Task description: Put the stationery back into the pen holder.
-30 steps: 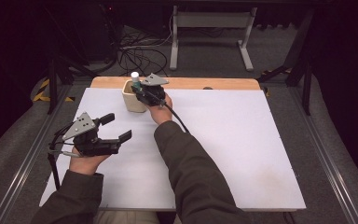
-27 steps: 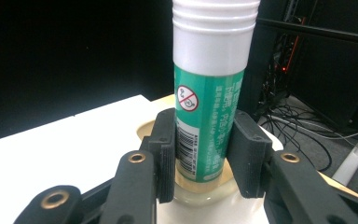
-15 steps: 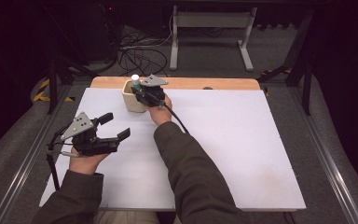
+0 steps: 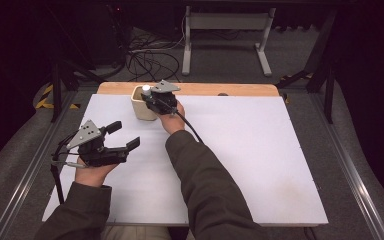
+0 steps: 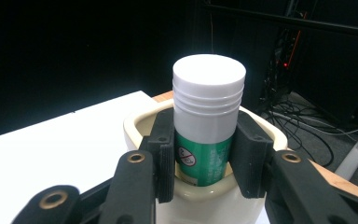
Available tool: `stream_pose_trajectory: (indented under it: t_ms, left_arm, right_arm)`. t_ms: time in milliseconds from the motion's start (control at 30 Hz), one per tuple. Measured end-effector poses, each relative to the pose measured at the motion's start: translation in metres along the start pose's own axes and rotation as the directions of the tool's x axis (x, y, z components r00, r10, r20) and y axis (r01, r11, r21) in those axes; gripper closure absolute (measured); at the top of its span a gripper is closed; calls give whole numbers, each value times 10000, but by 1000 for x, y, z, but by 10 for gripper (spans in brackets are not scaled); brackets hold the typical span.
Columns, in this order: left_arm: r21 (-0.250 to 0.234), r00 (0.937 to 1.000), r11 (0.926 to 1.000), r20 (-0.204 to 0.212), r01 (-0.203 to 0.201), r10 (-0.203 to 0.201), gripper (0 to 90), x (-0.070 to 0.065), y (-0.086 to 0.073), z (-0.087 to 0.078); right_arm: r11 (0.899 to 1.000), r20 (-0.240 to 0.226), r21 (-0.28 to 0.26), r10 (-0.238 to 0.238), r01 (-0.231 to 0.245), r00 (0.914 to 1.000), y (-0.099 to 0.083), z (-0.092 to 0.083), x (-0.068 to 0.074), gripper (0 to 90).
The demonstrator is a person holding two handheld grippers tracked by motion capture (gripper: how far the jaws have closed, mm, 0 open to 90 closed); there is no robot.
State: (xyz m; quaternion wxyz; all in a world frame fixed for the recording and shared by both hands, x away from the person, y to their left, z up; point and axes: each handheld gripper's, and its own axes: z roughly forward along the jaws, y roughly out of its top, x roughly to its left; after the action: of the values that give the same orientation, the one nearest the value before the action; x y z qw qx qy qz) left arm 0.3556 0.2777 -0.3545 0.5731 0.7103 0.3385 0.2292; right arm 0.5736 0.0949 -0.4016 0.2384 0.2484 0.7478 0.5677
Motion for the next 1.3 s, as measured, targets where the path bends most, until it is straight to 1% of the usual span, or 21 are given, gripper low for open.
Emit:
stream_pose_trajectory:
  t_ms: [67, 100, 167, 233, 267, 367, 433, 533, 633, 667, 733, 800, 867, 900, 967, 1067, 1167, 1300]
  left_arm:
    - [-26, 10000, 10000, 8, 79, -79, 129, -1, 0, 0]
    - [-16, 10000, 10000, 9, 24, -24, 129, 0, 0, 0]
    - [-23, 10000, 10000, 11, 97, -97, 129, -1, 0, 0]
    - [21, 10000, 10000, 0, -3, 3, 129, 0, 0, 1]
    - [2, 10000, 10000, 1, 76, -76, 129, -1, 0, 1]
    - [4, 10000, 10000, -10, 75, -75, 129, -1, 0, 2]
    - [-17, 9999, 9999, -13, 102, -102, 129, -1, 0, 1]
    - [-2, 10000, 10000, -16, 72, -72, 131, -1, 0, 2]
    - [79, 10000, 10000, -17, -26, 26, 133, -1, -1, 3]
    - [88, 10000, 10000, 2, 47, -47, 133, -2, -1, 4]
    - [125, 10000, 9999, 2, -21, 21, 132, -2, -1, 4]
    - [80, 10000, 10000, 0, 19, -19, 132, -2, -1, 4]
    - [76, 10000, 10000, -12, -10, 10, 132, -2, -1, 3]
    - [66, 10000, 10000, -3, -4, 4, 132, -2, -1, 3]
    - [78, 10000, 10000, -2, 41, -41, 132, -3, -1, 4]
    - [126, 10000, 9999, 9, -17, 17, 132, -3, -1, 4]
    - [76, 10000, 10000, 0, 31, -31, 131, -3, -1, 4]
    - [77, 10000, 10000, -5, -4, 4, 131, -3, -1, 3]
  right_arm:
    - [10000, 17, -10, -13, 13, 10000, 0, 0, 0, 645]
    - [10000, 43, -22, 3, -3, 10000, 0, 0, 0, 637]
    - [10000, 39, -26, 25, -25, 10000, 0, 1, 0, 640]
    - [10000, 51, -21, 17, -16, 10000, 0, 1, 0, 644]
    - [10000, 80, -2, 4, -4, 10000, 0, 0, 1, 647]
    - [10000, 57, 13, -83, 83, 9999, 0, 0, 1, 646]
    - [10000, 37, 3, -45, 45, 10000, 0, 0, 1, 635]
    - [10000, 107, 12, 65, -65, 9999, 0, 0, 0, 644]
    - [10000, 220, 33, -6, 5, 9998, 0, 0, 2, 647]
    - [10000, 211, 35, -6, 6, 9998, 0, 0, 2, 645]
    - [10000, 163, 7, 50, -50, 9999, 0, 0, 2, 634]
    - [10000, 172, 13, 71, -71, 9998, 0, 0, 2, 642]
    - [10000, 307, 50, 1, -2, 9995, 1, 0, 2, 667]
    - [10000, 263, 58, 21, -23, 9997, 1, -1, 2, 682]
    - [10000, 321, 57, -37, 35, 9995, 2, -2, 2, 683]
    - [10000, 266, -44, 57, -56, 9996, 3, -3, 2, 655]
    - [9999, 221, -43, 104, -103, 9997, 5, -6, 2, 635]
    - [9996, 156, 41, 265, -266, 9995, 6, -9, 1, 562]
